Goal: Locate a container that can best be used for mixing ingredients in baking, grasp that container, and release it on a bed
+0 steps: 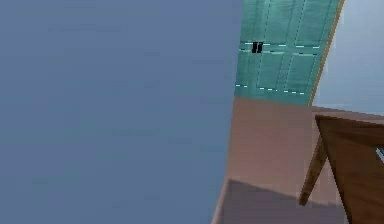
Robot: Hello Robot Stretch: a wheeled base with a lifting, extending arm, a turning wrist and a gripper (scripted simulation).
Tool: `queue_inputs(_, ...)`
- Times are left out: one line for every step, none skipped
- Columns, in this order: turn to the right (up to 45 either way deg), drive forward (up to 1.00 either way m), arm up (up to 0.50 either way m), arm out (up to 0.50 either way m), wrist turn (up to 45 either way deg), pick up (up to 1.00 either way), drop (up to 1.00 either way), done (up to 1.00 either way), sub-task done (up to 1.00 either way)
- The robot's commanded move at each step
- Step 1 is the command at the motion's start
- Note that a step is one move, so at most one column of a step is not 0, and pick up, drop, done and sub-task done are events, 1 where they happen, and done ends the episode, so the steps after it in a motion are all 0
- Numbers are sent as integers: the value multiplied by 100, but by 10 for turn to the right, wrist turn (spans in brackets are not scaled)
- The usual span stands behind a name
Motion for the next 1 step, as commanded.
queue_inputs(0, 0, 14, 0, 0, 0, 0, 0, 0)
